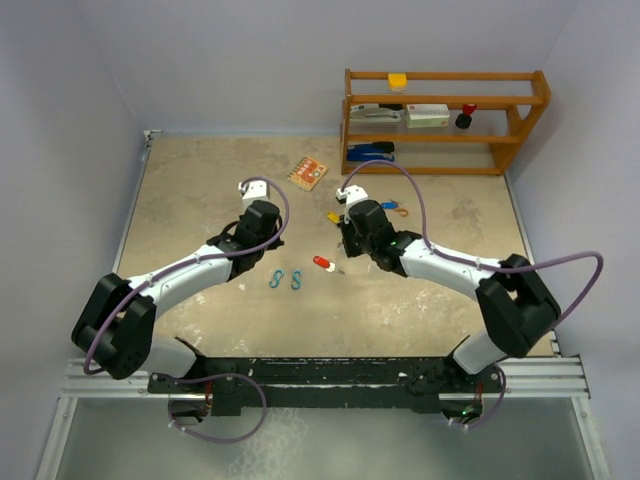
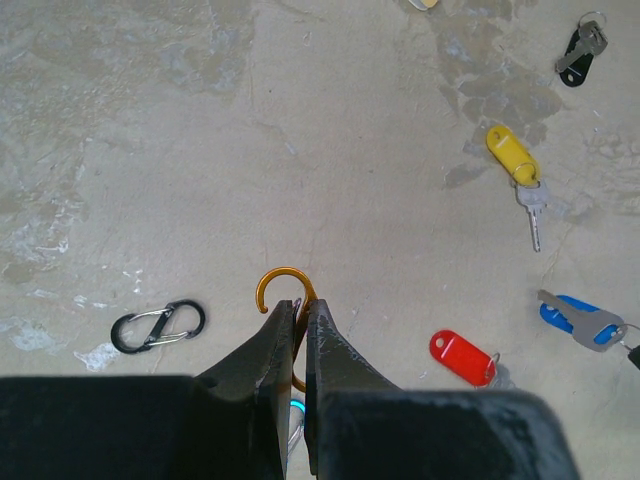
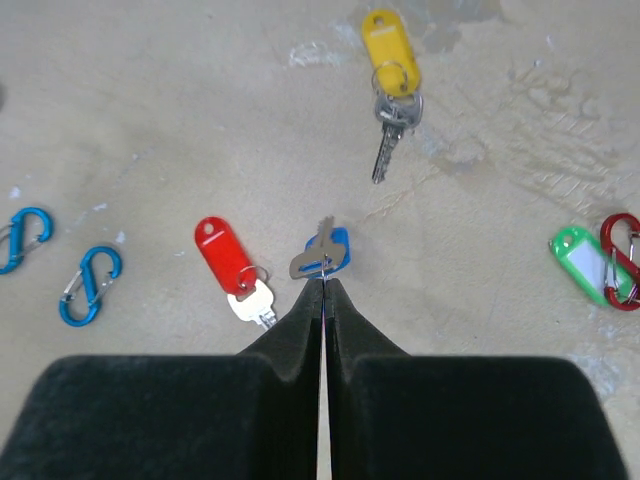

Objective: Put the keys on the keyring

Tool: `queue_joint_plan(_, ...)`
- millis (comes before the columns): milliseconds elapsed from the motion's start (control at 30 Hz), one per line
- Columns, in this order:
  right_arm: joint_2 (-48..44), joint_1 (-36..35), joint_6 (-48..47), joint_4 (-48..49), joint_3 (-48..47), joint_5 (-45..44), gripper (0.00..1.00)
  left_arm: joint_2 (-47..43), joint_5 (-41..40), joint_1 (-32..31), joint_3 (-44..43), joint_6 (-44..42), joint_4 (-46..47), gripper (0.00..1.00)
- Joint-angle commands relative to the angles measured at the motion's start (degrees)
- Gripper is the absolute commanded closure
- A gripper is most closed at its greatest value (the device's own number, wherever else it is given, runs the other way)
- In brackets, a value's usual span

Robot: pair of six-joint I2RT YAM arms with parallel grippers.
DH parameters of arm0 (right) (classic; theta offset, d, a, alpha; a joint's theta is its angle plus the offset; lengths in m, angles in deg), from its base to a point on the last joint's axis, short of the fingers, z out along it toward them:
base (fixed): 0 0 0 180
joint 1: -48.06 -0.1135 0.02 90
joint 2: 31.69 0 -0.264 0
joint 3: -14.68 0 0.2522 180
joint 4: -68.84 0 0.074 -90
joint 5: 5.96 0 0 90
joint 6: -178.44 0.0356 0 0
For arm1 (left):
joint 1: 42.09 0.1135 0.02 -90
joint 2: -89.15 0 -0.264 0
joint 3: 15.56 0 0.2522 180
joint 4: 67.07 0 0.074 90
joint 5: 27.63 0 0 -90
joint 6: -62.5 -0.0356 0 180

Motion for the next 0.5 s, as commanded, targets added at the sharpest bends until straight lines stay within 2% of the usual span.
queue_joint_plan(0,-4.82,-0.24,-2.7,6.65,2.92,2.26,1.0,-0.4,1.55,0.47,-0.29,-0.26,3.0,1.0)
queue_joint_plan(233,-7.13,-0.28,-5.47,8.64,3.23,6.42,1.0,-1.63,3.13,0.47,0.07,0.07,3.59,1.0)
queue_joint_plan(467,-8.1,-0.25,-5.9,10.12,4.04,10.33,1.0,-1.93,8.0,0.47,-0.71,-0.53,4.46,1.0)
